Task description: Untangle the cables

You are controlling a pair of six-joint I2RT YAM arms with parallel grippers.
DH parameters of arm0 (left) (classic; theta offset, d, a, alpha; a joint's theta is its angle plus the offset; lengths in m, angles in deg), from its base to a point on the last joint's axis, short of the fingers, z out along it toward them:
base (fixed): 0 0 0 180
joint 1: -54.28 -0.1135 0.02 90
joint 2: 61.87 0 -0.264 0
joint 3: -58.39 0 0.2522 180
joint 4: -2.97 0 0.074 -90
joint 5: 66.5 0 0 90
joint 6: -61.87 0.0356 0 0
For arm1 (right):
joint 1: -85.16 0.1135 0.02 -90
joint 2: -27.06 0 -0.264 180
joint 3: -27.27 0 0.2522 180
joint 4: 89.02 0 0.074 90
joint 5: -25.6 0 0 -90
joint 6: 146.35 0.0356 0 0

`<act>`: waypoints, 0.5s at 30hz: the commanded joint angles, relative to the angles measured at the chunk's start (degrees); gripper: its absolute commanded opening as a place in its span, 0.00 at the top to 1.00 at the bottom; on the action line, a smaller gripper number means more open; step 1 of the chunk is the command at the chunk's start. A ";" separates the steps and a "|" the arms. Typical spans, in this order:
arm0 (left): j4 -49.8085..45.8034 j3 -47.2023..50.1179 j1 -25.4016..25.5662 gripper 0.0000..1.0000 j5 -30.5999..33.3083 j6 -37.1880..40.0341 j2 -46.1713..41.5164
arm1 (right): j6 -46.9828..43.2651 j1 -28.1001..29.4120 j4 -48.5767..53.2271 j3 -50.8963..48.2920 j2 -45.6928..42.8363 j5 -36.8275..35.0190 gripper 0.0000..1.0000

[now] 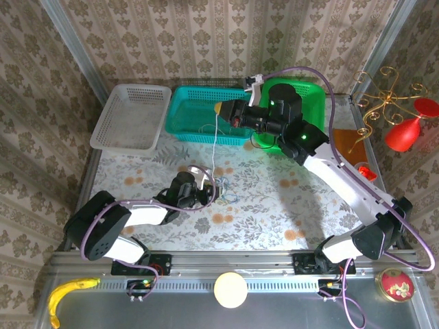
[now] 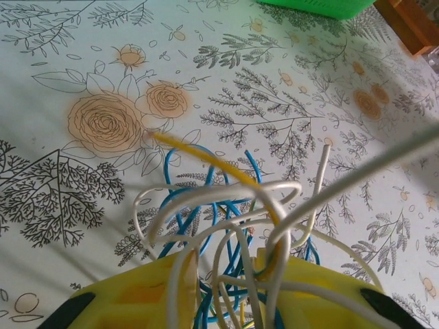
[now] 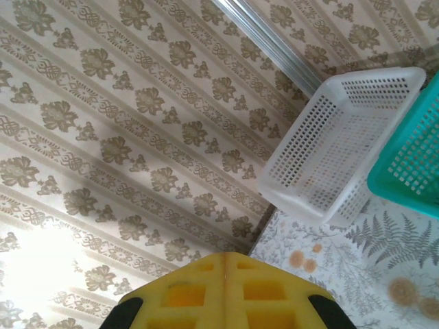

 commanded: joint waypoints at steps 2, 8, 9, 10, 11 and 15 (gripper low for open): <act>0.99 1.11 0.29 0.56 -1.00 -1.32 -0.54 | 0.74 0.16 -2.19 1.69 -0.13 1.57 1.00; -4.64 1.74 0.30 0.25 -0.57 -1.06 -9.11 | -1.56 0.39 -0.72 -0.40 -0.24 1.74 1.00; -6.49 1.66 0.27 0.21 -0.29 -0.71 -11.45 | -2.08 0.55 -0.16 -0.60 -0.30 1.67 1.00; -8.64 1.50 0.15 0.17 -0.04 -0.17 -13.75 | -2.59 0.67 0.38 -0.80 -0.55 1.56 1.00; -10.76 1.20 0.13 0.14 0.27 0.25 -16.18 | -3.09 0.84 0.75 -0.76 -0.60 1.53 1.00; -18.86 -1.07 -0.47 0.02 3.00 3.76 -24.99 | -4.66 1.87 2.21 -0.40 -0.89 1.28 1.00</act>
